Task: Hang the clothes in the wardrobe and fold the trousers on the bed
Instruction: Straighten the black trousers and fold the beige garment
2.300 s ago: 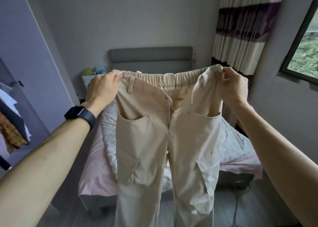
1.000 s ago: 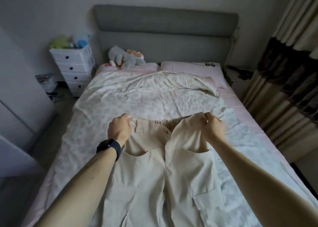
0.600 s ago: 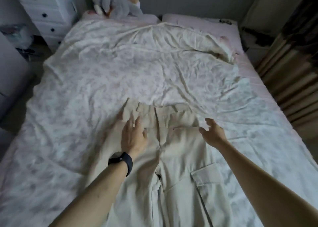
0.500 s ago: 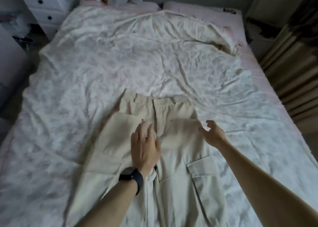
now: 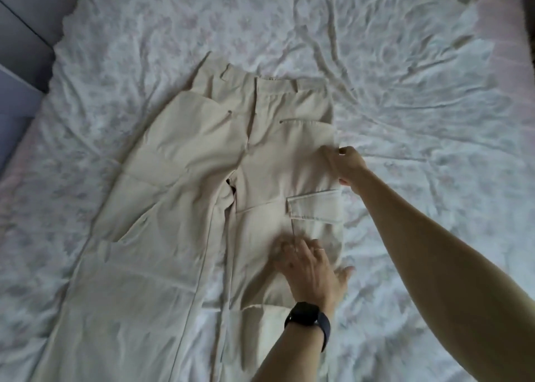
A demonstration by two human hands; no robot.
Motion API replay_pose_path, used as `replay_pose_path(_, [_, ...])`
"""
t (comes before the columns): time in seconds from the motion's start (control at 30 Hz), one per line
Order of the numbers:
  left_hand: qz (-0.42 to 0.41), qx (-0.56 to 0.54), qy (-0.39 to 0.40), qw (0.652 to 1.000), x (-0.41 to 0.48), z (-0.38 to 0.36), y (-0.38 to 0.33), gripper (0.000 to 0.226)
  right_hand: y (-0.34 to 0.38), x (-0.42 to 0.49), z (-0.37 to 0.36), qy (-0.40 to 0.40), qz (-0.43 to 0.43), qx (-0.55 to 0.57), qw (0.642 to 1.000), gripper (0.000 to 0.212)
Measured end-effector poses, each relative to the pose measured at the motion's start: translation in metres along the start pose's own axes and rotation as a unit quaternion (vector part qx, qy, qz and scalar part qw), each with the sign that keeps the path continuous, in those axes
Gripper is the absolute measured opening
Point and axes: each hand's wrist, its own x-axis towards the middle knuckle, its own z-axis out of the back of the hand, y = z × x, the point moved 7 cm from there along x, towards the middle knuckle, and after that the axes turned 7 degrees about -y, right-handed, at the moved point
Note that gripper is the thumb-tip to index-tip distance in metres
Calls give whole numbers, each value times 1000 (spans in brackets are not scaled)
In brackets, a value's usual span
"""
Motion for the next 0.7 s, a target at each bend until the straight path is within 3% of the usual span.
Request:
replay_pose_path(0.13, [18,50,38,998,-11,-37,-17,89,-21,8,2,17,11,18,1000,56])
replay_pose_path(0.27, [-37,79,57,995,-4,-19,-18,65,-16,8,13,41,17,101,994,36])
replay_pose_path(0.33, [-46,18,57,997,-6,8,1,45,1,-7,16,36,35,151,987,33])
replay_pose_path(0.43, [45,-166,82,982,-16,52,61,21,51,-49,10,9,100,184,978,35])
replay_pose_path(0.53, [136,-341,116,923,-21,94,130,23,116,-95,-22,3,166,171,971,37])
replay_pose_path(0.7, [254,-439,71,859,0,150,262,23,202,-153,-94,-21,193,71,978,58])
